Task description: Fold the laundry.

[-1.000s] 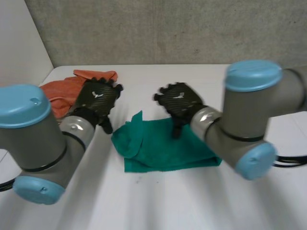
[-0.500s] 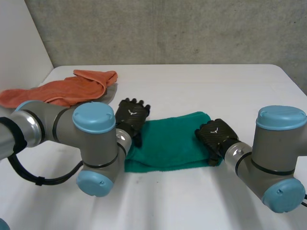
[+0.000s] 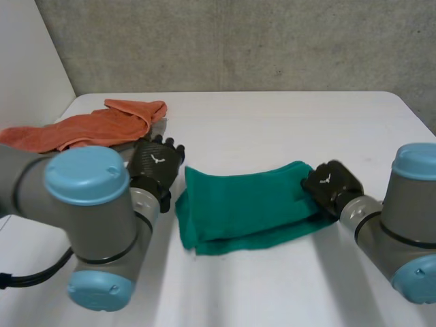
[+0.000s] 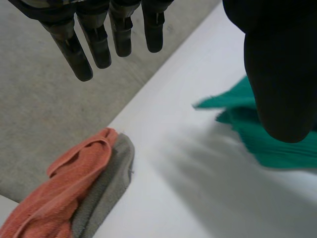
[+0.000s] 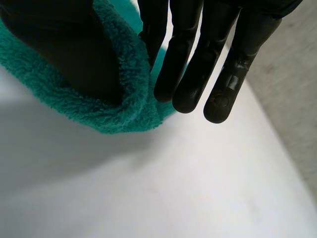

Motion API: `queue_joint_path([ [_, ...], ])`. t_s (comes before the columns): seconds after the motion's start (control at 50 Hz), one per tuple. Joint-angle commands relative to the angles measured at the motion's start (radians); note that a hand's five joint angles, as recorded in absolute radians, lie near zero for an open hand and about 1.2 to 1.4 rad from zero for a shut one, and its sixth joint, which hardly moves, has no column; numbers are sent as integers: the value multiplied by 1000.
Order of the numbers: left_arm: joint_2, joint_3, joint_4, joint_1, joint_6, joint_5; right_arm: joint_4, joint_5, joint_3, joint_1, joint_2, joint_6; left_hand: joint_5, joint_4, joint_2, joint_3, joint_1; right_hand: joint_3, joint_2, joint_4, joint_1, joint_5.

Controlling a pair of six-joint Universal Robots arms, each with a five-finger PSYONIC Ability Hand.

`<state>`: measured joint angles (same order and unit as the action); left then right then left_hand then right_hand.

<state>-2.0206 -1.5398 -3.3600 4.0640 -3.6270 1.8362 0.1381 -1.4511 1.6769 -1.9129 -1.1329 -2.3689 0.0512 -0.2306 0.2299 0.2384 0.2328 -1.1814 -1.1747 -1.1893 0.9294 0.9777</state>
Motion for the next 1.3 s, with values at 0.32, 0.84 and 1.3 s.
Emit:
queue_joint_path([
  [0.32,177,-121,4,148,51,-43,6,247,-252,-460,160,221,-24,29,-28,-37,-31,14,8,22,238,15],
  [0.84,-27,87,23,-82,294,-167,-224,112,-339,-166,125,-647,2,2,-2,-10,-5,1007,1000,1015,-755,-978],
  [1.3,-116,161,246,-37,274,-176,-209,-17,-346,-163,191,-490,-9,14,-14,-22,-16,1007,1000,1015,-755,-978],
])
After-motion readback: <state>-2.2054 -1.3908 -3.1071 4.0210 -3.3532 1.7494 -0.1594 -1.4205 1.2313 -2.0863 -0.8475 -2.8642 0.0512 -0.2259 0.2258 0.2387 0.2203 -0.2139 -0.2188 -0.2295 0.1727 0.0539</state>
